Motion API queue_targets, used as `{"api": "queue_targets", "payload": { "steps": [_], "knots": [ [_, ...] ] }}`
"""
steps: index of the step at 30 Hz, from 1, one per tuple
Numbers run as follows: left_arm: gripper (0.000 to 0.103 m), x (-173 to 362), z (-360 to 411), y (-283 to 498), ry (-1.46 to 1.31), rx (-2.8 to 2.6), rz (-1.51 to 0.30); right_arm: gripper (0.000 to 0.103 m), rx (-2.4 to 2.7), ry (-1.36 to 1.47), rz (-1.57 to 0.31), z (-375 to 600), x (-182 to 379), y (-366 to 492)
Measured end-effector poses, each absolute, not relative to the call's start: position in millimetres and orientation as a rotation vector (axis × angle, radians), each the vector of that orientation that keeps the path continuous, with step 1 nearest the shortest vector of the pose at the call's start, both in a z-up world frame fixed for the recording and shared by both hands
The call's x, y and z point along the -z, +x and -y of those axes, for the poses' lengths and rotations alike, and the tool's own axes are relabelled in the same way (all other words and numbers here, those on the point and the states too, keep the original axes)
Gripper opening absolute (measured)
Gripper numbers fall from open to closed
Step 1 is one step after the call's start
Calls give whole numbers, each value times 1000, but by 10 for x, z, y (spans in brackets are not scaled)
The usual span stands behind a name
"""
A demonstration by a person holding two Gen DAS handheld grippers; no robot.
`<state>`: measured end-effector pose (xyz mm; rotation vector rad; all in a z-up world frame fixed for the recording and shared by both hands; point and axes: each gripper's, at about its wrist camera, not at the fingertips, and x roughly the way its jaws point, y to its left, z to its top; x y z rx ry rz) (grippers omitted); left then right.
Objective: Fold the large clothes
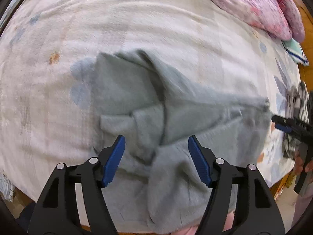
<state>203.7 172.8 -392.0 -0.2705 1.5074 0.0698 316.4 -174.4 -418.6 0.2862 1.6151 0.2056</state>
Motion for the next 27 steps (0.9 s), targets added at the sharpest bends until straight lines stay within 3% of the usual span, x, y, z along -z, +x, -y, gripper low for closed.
{"api": "queue_targets", "payload": {
  "steps": [8,17,20,21,22,23,24,25,26,27],
  "knots": [
    [74,4098,-2228,2313,-316,-92,-1470,82,-246,172,-1628,1955,4300,3502],
    [76,4562,-2606,2696,-419,-124,-1468,89,-343,96,-1647,1814,4793,3710],
    [68,4664,-2544,2753,-453,-119,-1450,89,-329,2,-1603,1689,4824,3652],
    [56,4688,-2518,2756,-449,-107,-1438,86,-311,-21,-1591,1660,4827,3620],
    [48,4727,-2493,2747,-433,-114,-1440,84,-297,-27,-1579,1649,4814,3593],
    [41,4750,-2480,2734,-420,-122,-1445,72,-280,-23,-1567,1643,4801,3568],
    [22,4745,-2470,2718,-436,-103,-1433,52,-248,9,-1555,1696,4767,3557],
    [13,4725,-2467,2699,-467,-79,-1415,39,-250,72,-1549,1747,4738,3548],
    [13,4701,-2455,2688,-460,-93,-1407,12,-277,208,-1553,1835,4707,3535],
    [12,4671,-2442,2668,-443,-109,-1401,11,-264,248,-1551,1877,4681,3520]
  ]
}}
